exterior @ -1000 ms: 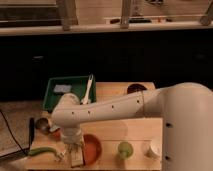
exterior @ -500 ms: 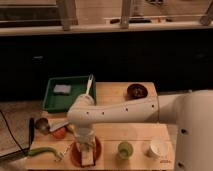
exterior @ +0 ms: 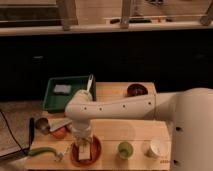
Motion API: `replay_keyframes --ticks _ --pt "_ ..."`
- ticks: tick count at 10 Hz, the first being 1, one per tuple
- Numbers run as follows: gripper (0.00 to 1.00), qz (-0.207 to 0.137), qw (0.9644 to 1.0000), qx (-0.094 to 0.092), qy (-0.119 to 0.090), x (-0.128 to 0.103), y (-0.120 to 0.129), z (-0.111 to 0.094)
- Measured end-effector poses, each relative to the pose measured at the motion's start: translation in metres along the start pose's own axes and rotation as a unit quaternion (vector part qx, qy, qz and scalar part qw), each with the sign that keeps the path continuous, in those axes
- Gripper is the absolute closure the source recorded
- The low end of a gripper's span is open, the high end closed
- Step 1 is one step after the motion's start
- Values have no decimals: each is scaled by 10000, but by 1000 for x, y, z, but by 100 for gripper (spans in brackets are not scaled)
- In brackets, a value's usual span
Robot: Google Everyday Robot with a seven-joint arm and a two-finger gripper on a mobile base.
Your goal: Wipe red bowl with eraser
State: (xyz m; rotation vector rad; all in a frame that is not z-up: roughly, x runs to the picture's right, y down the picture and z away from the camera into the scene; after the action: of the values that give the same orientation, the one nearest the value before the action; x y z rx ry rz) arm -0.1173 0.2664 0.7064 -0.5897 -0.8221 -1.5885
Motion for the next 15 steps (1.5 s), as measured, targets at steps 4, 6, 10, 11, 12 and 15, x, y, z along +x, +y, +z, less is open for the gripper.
replay_keyframes --ticks 4,6,10,11,12,15 --pt "100 -65 9999 51 119 -1 -6 -3" --pt "100 -25 9999 66 152 1 -3 -5" --pt "100 22 9998 76 194 2 2 -7" --pt "100 23 9998 76 194 2 3 -7" --pt "100 28 9998 77 194 2 3 -7" --pt "100 25 9998 76 193 2 3 -7"
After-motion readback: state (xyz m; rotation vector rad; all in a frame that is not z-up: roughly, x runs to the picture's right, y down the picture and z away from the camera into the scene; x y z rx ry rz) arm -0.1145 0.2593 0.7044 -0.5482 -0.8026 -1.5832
